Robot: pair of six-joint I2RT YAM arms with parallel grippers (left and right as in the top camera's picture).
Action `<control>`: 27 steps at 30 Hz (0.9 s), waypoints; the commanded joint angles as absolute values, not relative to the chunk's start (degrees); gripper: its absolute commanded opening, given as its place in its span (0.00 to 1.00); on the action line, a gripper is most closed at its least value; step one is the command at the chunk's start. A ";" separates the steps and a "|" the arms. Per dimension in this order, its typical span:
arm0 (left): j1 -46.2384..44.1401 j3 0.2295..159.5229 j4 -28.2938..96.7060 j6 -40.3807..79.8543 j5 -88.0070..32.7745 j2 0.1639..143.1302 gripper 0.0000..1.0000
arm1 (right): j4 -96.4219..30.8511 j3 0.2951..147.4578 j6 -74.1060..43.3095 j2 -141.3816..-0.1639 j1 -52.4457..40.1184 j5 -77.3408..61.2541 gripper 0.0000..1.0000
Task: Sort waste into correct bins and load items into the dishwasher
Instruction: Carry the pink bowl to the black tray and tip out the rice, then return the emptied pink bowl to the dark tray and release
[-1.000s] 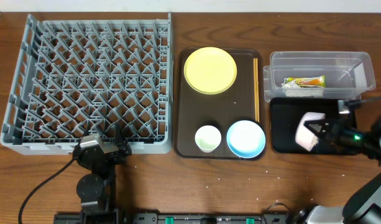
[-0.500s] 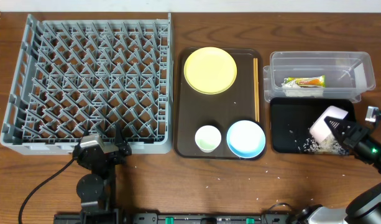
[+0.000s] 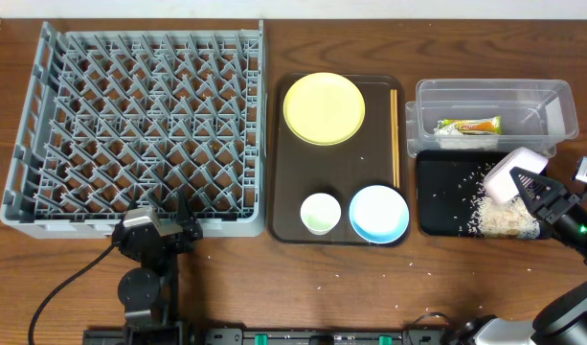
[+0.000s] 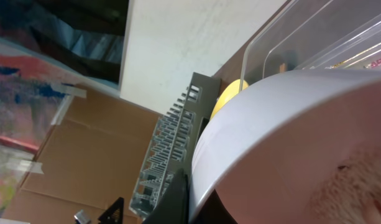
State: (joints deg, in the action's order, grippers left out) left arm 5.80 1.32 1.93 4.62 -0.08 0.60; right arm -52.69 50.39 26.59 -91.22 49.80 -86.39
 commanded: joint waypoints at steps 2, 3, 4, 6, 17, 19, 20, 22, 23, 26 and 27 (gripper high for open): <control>6.04 0.23 4.19 4.29 0.47 0.23 0.89 | -50.33 50.22 17.15 -90.67 50.24 -89.03 0.01; 6.04 0.23 4.19 4.29 0.47 0.23 0.89 | -49.21 50.22 12.99 -90.67 50.24 -88.84 0.01; 6.04 0.23 4.19 4.29 0.47 0.23 0.89 | -48.77 50.22 11.25 -90.67 50.24 -88.68 0.01; 6.04 0.23 4.19 4.29 0.47 0.23 0.89 | -48.40 50.22 7.88 -90.67 50.24 -88.55 0.01; 6.04 0.23 4.19 4.29 0.47 0.23 0.89 | -46.61 50.22 -2.79 -90.67 50.17 -87.20 0.01; 6.04 0.23 4.19 4.29 0.47 0.23 0.89 | -45.76 50.22 0.34 -90.67 50.06 -89.36 0.01; 6.04 0.23 4.19 4.29 0.47 0.23 0.89 | -45.67 50.22 1.58 -90.65 49.93 -89.36 0.01; 6.04 0.23 4.19 4.29 0.47 0.23 0.89 | -45.69 50.19 4.38 -90.65 49.89 -89.08 0.01; 6.04 0.23 4.19 4.29 0.47 0.23 0.89 | -45.82 50.19 4.25 -90.65 49.91 -88.38 0.01; 6.04 0.23 4.19 4.29 0.47 0.23 0.89 | -45.47 50.19 0.86 -90.65 49.91 -86.46 0.01; 6.04 0.23 4.19 4.29 0.47 0.23 0.89 | -45.39 50.19 0.89 -90.65 49.80 -86.63 0.01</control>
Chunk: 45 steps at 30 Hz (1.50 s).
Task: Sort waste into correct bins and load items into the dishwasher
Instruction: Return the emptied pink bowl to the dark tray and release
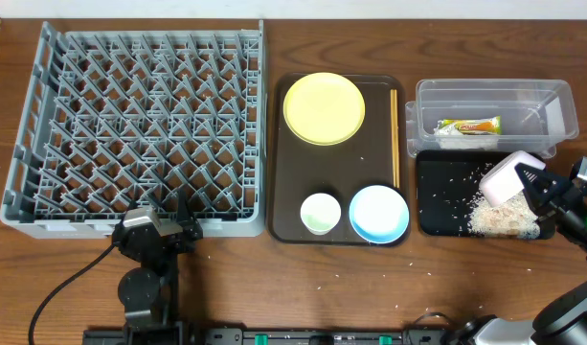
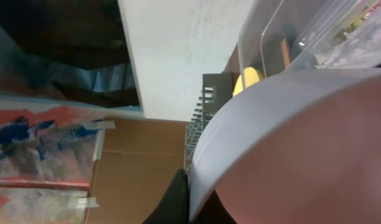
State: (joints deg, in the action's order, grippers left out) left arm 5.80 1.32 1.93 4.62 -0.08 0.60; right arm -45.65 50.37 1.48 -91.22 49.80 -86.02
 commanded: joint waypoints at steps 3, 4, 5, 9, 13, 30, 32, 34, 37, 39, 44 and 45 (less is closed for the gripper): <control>6.04 0.23 4.19 4.29 0.47 0.23 0.89 | -45.17 50.19 1.23 -90.63 49.01 -87.11 0.01; 6.04 0.23 4.19 4.29 0.47 0.23 0.89 | -44.93 50.26 1.39 -90.61 48.58 -87.07 0.01; 6.04 0.23 4.19 4.29 0.47 0.23 0.89 | -44.66 50.35 1.37 -90.50 48.07 -87.09 0.01; 6.04 0.23 4.19 4.29 0.47 0.23 0.89 | -44.82 54.19 0.34 -86.48 41.71 -81.06 0.01; 6.04 0.23 4.19 4.29 0.47 0.23 0.89 | -45.10 62.59 -4.62 -80.47 31.59 -69.47 0.01; 6.04 0.23 4.19 4.29 0.47 0.23 0.89 | -45.74 82.96 -9.43 -86.87 -21.74 -14.33 0.01; 6.04 0.23 4.19 4.29 0.47 0.23 0.89 | -45.84 82.94 -9.76 -90.94 -24.91 -13.89 0.01; 6.04 0.23 4.19 4.29 0.47 0.23 0.89 | -45.76 82.94 -10.35 -94.04 -26.72 -13.93 0.01; 6.04 0.23 4.19 4.29 0.47 0.23 0.89 | -45.10 82.94 -10.79 -98.78 -28.75 -13.45 0.01; 6.04 0.23 4.19 4.29 0.47 0.23 0.89 | -44.60 82.94 -12.14 -101.71 -29.74 -13.47 0.01; 6.04 0.23 4.19 4.29 0.47 0.23 0.89 | -45.45 82.91 -15.84 -107.53 -30.85 -13.58 0.01; 6.04 0.23 4.19 4.29 0.47 0.23 0.89 | -45.84 82.91 -15.88 -108.36 -31.03 -13.85 0.01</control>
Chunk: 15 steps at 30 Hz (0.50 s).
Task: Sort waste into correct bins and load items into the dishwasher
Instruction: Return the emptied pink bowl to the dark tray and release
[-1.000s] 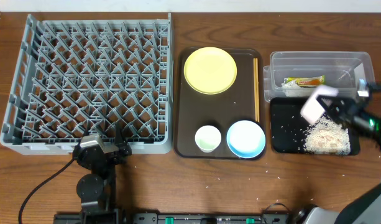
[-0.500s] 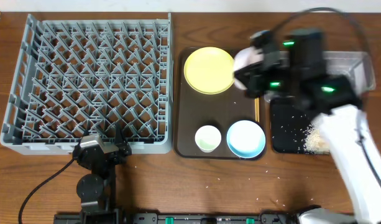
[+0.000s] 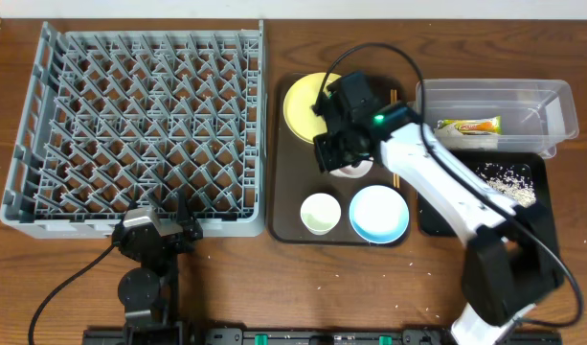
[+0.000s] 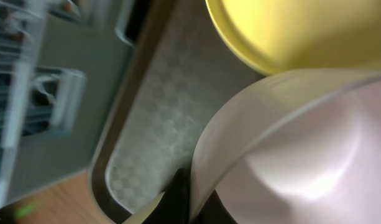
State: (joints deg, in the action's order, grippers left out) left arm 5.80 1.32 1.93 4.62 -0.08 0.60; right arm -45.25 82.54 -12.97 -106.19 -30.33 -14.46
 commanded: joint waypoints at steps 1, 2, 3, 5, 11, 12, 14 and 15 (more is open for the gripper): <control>6.04 0.23 4.19 4.29 0.47 0.23 0.89 | -46.13 82.91 -15.90 -108.90 -31.20 -13.98 0.01; 6.04 0.23 4.19 4.29 0.47 0.23 0.89 | -46.46 82.81 -15.88 -109.91 -31.64 -13.93 0.01; 6.04 0.23 4.19 4.29 0.47 0.23 0.89 | -46.48 82.76 -15.86 -110.26 -31.81 -13.93 0.01; 6.04 0.23 4.19 4.29 0.47 0.23 0.89 | -46.28 82.76 -16.29 -111.37 -32.32 -13.96 0.03; 6.04 0.23 4.19 4.29 0.47 0.23 0.89 | -45.19 82.76 -16.51 -113.56 -33.04 -13.98 0.23; 6.04 0.23 4.19 4.29 0.47 0.23 0.89 | -45.01 82.83 -16.49 -113.45 -33.01 -13.98 0.24; 6.04 0.23 4.19 4.29 0.47 0.23 0.89 | -44.99 83.29 -16.49 -112.86 -32.97 -14.00 0.27; 6.04 0.23 4.19 4.29 0.47 0.23 0.89 | -45.21 83.81 -16.49 -112.49 -32.97 -14.00 0.27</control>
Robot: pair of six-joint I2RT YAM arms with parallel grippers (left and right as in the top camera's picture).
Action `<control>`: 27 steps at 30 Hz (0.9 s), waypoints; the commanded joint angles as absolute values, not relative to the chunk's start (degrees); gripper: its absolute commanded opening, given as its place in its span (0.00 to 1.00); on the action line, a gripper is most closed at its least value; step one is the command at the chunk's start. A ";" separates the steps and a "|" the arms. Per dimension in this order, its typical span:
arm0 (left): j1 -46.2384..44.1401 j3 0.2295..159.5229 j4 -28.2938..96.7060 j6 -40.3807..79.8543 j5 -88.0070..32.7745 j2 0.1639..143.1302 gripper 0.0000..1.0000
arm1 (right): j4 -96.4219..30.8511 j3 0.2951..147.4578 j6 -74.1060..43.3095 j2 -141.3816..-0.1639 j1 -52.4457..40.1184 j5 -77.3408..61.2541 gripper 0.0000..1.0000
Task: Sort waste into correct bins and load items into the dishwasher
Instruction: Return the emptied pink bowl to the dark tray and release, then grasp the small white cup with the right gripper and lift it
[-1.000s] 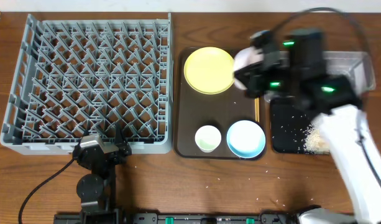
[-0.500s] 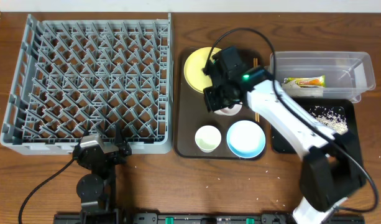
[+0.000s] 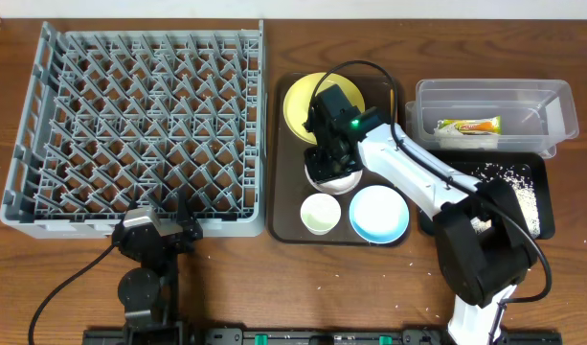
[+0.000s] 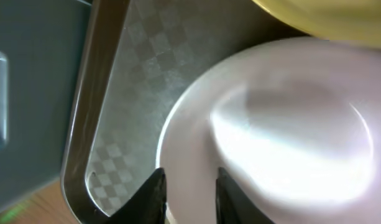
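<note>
A white bowl (image 3: 335, 181) stands upright on the brown tray (image 3: 291, 192), just in front of the yellow plate (image 3: 310, 103). My right gripper (image 3: 329, 165) reaches over it from the right; in the wrist view it (image 4: 187, 177) is open, a finger on either side of the bowl (image 4: 283, 118) rim. A small white cup (image 3: 321, 213) and a blue plate (image 3: 379, 213) sit at the tray's near end. The grey dishwasher rack (image 3: 140, 125) lies on the left. My left gripper (image 3: 164, 213) rests open by the rack's near edge.
Chopsticks (image 3: 395, 134) lie along the tray's right rim. A clear bin (image 3: 547, 101) holding a wrapper (image 3: 468, 126) stands at the far right, with a black tray (image 3: 437, 206) scattered with rice in front of it.
The bowl has moved slightly toward the near side and now rests on the tray. My right gripper's fingers, shut on the rim before, now stand apart around it.
My right gripper held the white bowl tipped over the black tray, rice piled beneath it, at the two oldest moments. Later it held the emptied bowl over the brown tray by the yellow plate. Now the bowl sits on that tray, released.
</note>
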State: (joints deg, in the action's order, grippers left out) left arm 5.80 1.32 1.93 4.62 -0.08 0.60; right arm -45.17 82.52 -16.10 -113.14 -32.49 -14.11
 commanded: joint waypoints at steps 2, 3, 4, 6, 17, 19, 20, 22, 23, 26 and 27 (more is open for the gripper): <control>6.04 0.23 4.19 4.29 0.47 0.23 0.89 | -46.06 85.01 -16.47 -111.57 -32.97 -14.00 0.30; 6.04 0.23 4.19 4.29 0.47 0.23 0.89 | -46.85 85.84 -16.45 -110.85 -32.91 -14.00 0.31; 6.04 0.23 4.19 4.29 0.47 0.23 0.89 | -47.72 86.72 -16.43 -110.30 -32.82 -13.98 0.35; 6.04 0.23 4.19 4.29 0.47 0.23 0.89 | -50.76 89.38 -16.19 -108.60 -32.49 -13.98 0.43; 6.04 0.23 4.19 4.29 0.47 0.23 0.89 | -63.94 94.28 -14.35 -102.21 -32.34 -11.79 0.54; 6.04 0.23 4.19 4.29 0.47 0.23 0.89 | -65.84 93.01 -14.59 -102.35 -32.51 -11.79 0.54; 6.04 0.23 4.19 4.29 0.47 0.23 0.89 | -66.32 92.14 -14.61 -102.35 -32.73 -11.81 0.54; 6.04 0.23 4.19 4.29 0.47 0.23 0.89 | -66.63 89.86 -15.59 -102.35 -33.41 -11.81 0.54; 6.04 0.23 4.19 4.29 0.47 0.23 0.89 | -66.39 88.44 -16.25 -102.35 -33.87 -11.79 0.54; 6.04 0.23 4.19 4.29 0.47 0.23 0.89 | -64.51 84.07 -18.57 -102.35 -35.00 -11.79 0.53; 6.04 0.23 4.19 4.29 0.47 0.23 0.89 | -63.90 82.63 -19.42 -102.35 -35.33 -11.79 0.52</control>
